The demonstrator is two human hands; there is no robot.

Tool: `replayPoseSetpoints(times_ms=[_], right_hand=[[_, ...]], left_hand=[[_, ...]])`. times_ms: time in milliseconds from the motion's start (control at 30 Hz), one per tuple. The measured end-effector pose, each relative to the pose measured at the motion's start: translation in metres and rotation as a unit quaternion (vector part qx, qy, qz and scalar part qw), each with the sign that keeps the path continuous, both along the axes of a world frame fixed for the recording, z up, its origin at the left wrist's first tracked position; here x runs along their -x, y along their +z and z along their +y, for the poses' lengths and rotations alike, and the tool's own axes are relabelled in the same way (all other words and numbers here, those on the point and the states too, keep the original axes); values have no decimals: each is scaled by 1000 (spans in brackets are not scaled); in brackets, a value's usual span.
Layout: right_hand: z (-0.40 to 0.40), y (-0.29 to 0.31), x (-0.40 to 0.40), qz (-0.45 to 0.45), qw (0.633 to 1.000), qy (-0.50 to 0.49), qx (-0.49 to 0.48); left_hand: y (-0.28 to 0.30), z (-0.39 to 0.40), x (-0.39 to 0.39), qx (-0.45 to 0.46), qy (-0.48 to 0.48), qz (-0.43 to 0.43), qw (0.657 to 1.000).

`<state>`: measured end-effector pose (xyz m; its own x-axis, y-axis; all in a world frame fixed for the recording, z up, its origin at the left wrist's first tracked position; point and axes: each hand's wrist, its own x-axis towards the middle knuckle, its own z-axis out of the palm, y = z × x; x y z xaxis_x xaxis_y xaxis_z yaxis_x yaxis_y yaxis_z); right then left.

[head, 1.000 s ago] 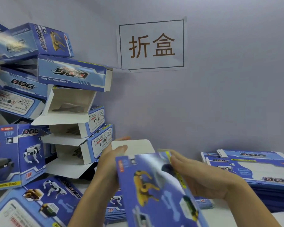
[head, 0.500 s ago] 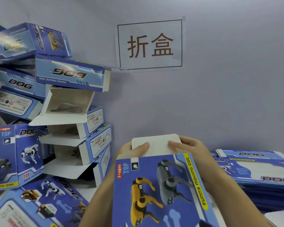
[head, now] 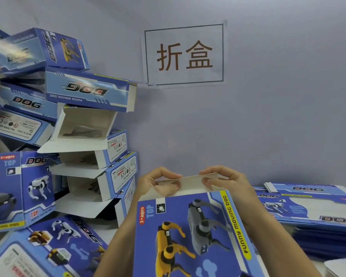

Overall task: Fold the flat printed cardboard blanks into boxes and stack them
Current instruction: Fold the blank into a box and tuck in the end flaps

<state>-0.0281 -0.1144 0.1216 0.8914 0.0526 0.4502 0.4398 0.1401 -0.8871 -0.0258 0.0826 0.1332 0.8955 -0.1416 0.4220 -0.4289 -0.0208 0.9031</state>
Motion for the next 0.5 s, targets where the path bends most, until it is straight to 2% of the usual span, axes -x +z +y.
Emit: replayPoseSetpoints(times_ms=[167, 233, 300, 400, 467, 500], right_hand=[[-3, -1, 5, 29, 999, 33, 5], [-2, 2, 2, 47, 995, 50, 72], [-12, -8, 11, 25, 984, 124, 122], [-8, -4, 18, -9, 964, 141, 225], [0, 14, 21, 37, 956, 160, 243], [-2, 14, 24, 18, 960, 166, 223]], left_hand=[[7, 1, 5, 27, 8, 26, 999], [7, 2, 7, 72, 39, 36, 996], [3, 4, 8, 144, 82, 47, 985], [-5, 6, 11, 235, 119, 59, 963], [-6, 7, 11, 265, 136, 46, 953], [-5, 7, 10, 287, 138, 43, 947]])
